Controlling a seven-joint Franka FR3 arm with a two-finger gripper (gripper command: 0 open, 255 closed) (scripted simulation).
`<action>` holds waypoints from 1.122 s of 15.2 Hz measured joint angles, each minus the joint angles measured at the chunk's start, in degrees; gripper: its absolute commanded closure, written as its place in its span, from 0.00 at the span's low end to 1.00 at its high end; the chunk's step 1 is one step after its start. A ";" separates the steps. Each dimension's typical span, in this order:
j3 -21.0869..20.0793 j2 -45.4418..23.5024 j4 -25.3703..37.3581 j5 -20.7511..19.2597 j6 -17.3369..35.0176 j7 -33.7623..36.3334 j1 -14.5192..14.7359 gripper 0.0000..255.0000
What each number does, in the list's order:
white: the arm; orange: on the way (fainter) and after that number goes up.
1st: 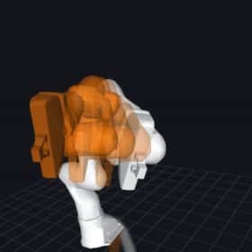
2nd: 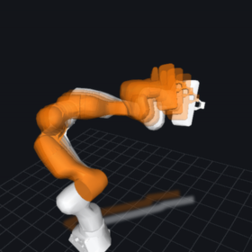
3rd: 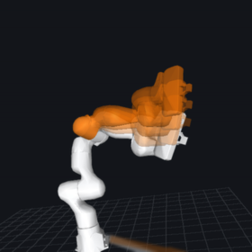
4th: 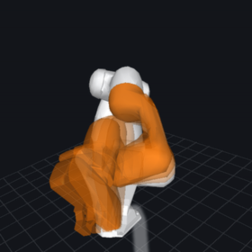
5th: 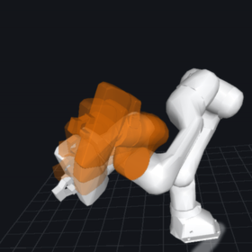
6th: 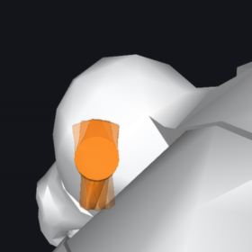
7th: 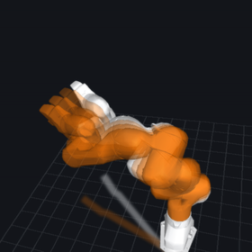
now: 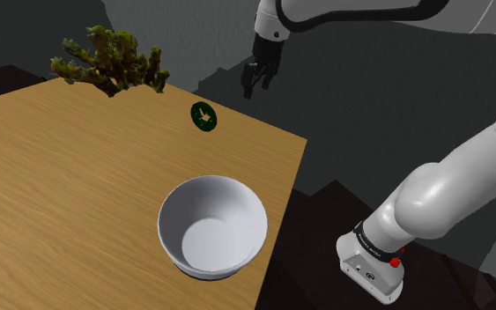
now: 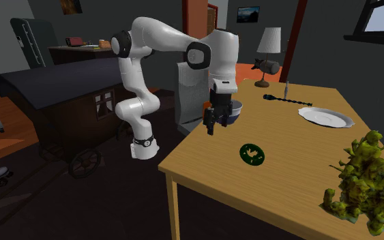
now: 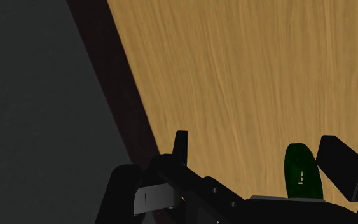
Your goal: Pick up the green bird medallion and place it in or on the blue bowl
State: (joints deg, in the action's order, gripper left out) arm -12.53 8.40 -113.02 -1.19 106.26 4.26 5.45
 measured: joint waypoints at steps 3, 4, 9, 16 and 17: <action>-1.25 -6.07 5.14 -0.40 0.41 1.29 0.88 0.00; -1.70 -7.72 6.53 -0.48 0.49 1.85 1.29 0.00; -3.29 -19.35 17.26 -2.19 0.51 3.91 3.40 0.00; -3.91 -25.80 20.88 -3.23 2.80 5.21 5.04 0.00; -3.89 -26.10 20.26 -3.33 3.72 5.30 5.07 0.00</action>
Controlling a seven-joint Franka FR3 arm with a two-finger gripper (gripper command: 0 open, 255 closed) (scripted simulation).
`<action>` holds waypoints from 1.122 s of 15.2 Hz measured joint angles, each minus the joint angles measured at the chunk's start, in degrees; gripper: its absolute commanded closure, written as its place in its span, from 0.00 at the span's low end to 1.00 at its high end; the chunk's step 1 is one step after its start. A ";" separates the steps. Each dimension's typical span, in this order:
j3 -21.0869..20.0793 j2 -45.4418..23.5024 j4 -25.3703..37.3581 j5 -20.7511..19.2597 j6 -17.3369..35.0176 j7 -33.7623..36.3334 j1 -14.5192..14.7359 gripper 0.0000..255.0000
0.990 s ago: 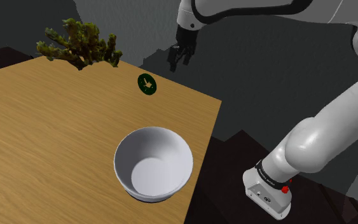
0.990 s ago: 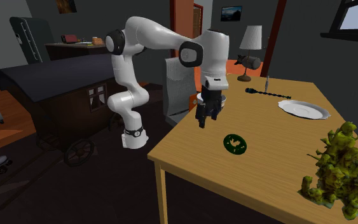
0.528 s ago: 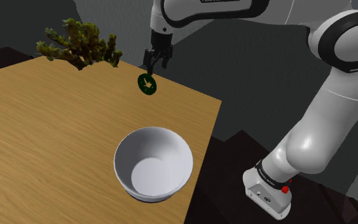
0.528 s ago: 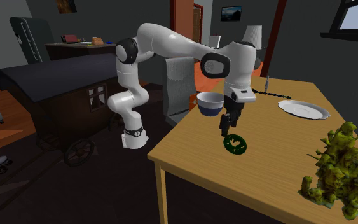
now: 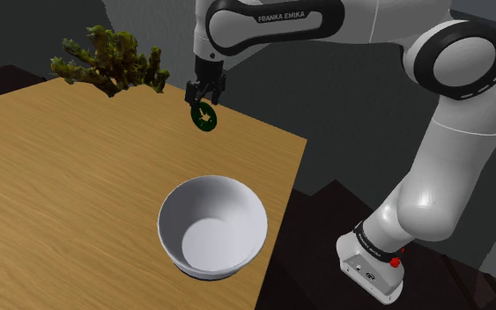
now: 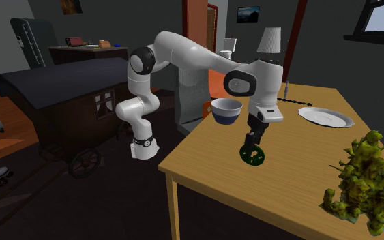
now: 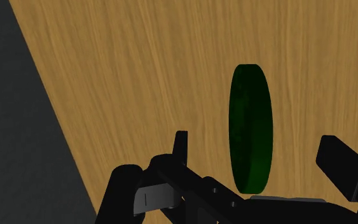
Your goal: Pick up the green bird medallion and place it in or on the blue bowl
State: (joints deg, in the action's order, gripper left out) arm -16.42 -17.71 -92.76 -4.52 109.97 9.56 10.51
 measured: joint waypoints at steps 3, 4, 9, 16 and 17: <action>0.04 -0.44 -1.09 -0.16 1.50 0.13 0.05 0.00; 0.03 -0.45 -1.21 -0.16 1.64 0.16 0.06 0.00; 0.03 -0.47 -1.27 -0.18 1.75 0.18 0.07 0.00; 0.02 -0.44 -1.27 -0.17 1.74 0.18 0.07 1.00; 0.03 -0.44 -1.27 -0.17 1.74 0.18 0.07 1.00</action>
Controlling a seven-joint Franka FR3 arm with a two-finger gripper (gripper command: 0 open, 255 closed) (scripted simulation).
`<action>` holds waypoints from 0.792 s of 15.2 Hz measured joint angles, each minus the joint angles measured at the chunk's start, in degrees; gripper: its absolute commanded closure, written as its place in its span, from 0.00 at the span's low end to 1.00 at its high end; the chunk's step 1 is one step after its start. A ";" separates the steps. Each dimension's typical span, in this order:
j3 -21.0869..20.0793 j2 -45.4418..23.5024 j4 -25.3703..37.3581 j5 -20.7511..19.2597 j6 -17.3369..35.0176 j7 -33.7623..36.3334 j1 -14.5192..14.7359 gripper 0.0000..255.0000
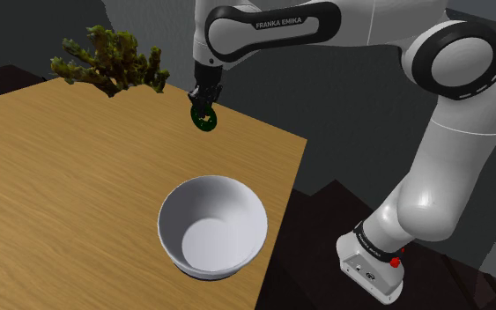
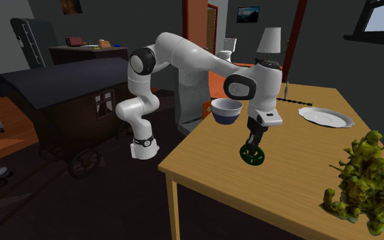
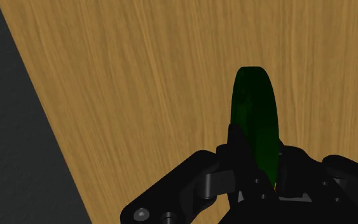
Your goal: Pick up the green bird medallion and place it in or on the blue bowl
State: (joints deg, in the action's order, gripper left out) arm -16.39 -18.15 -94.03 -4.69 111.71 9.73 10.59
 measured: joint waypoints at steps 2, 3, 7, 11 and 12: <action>-0.01 0.00 0.00 0.00 0.00 0.00 0.01 1.00; -0.01 -0.02 0.02 0.00 0.00 0.01 0.01 1.00; -0.10 0.46 1.64 0.16 -2.10 -0.02 0.06 1.00; -0.16 0.92 4.15 0.35 -5.02 -0.19 0.05 1.00; -0.17 0.99 4.65 0.37 -5.58 -0.22 0.06 1.00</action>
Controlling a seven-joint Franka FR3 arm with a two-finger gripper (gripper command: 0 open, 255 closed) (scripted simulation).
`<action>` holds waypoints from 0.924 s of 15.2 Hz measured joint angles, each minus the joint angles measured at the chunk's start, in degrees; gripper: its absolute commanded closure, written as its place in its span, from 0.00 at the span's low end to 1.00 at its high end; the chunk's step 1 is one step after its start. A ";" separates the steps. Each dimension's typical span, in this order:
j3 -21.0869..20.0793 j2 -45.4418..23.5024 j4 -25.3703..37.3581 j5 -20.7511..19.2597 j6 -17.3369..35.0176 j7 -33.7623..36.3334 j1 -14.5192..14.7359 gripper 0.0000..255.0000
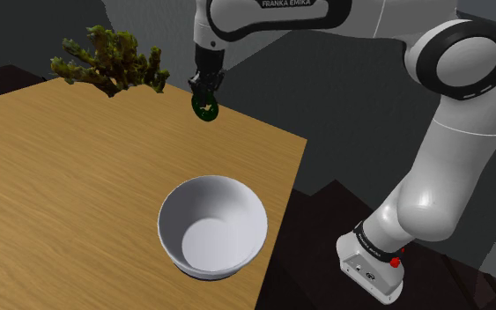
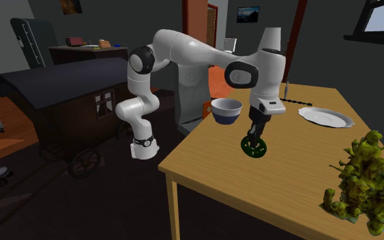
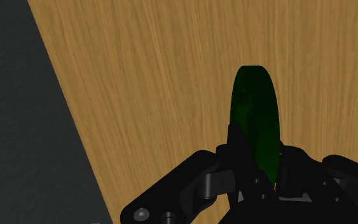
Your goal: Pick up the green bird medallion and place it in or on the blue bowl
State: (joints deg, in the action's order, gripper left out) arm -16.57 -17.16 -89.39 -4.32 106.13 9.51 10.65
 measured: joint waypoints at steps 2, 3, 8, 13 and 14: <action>0.01 0.03 1.65 0.04 -1.68 -0.15 -0.02 1.00; -0.02 0.03 2.41 0.05 -2.44 -0.12 0.04 1.00; -0.12 0.00 6.39 0.07 -6.39 -0.10 0.26 1.00; -0.18 -0.48 10.63 -0.04 -10.16 -0.10 0.52 1.00; -0.18 -0.70 11.84 -0.09 -11.16 -0.11 0.59 1.00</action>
State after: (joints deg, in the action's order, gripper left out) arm -16.75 -17.86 -77.55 -4.41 94.98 9.40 11.23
